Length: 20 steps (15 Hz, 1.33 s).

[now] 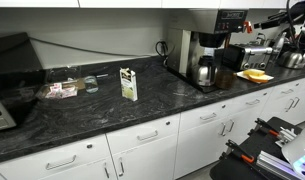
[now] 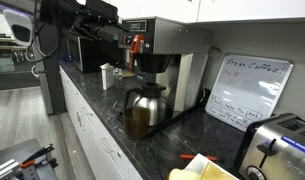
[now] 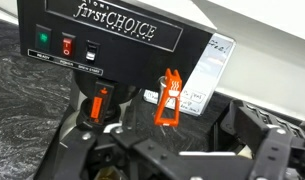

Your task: Use the coffee machine to put some water in the cup

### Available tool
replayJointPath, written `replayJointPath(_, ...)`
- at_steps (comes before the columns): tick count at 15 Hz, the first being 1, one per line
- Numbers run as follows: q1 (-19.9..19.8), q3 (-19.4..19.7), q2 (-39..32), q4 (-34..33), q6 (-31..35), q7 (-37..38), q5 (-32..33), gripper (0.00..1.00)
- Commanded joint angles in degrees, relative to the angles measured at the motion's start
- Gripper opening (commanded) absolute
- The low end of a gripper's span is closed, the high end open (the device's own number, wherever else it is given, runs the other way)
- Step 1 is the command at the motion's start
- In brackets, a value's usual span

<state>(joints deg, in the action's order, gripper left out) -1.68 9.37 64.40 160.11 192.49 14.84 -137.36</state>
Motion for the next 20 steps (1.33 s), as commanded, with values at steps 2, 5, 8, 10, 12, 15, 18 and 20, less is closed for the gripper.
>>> replayJointPath(2, 0.0, -0.3, -0.1, 0.0, 0.0, 0.6, 0.4, 1.0)
replayJointPath(5, 0.0, -0.3, -0.1, 0.0, 0.0, 0.6, 0.4, 1.0)
replayJointPath(8, 0.0, -0.3, -0.1, 0.0, 0.0, 0.6, 0.4, 1.0)
replayJointPath(10, 0.0, -0.3, -0.1, 0.0, 0.0, 0.6, 0.4, 1.0)
replayJointPath(12, 0.0, -0.3, -0.1, 0.0, 0.0, 0.6, 0.4, 1.0)
replayJointPath(15, 0.0, -0.3, -0.1, 0.0, 0.0, 0.6, 0.4, 1.0)
replayJointPath(18, -1.2, -0.7, -1.1, 0.0, -0.6, 0.5, 0.9, 1.0)
replayJointPath(20, -2.5, -0.7, -2.3, -0.1, -1.3, 0.3, 2.3, 1.0)
